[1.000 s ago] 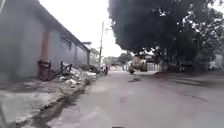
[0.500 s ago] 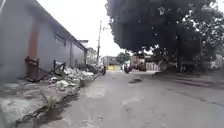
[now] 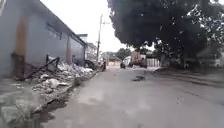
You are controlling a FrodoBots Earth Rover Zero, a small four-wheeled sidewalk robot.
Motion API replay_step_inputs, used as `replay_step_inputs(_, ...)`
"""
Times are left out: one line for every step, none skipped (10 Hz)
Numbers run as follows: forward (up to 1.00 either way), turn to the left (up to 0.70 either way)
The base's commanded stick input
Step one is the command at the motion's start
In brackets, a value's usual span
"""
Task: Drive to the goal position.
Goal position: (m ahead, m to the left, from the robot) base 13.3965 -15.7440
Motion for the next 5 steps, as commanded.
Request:
replay_step_inputs(1.0,0.0)
replay_step_inputs(1.0,0.0)
replay_step_inputs(1.0,0.0)
replay_step_inputs(1.0,0.0)
replay_step_inputs(1.0,-0.02)
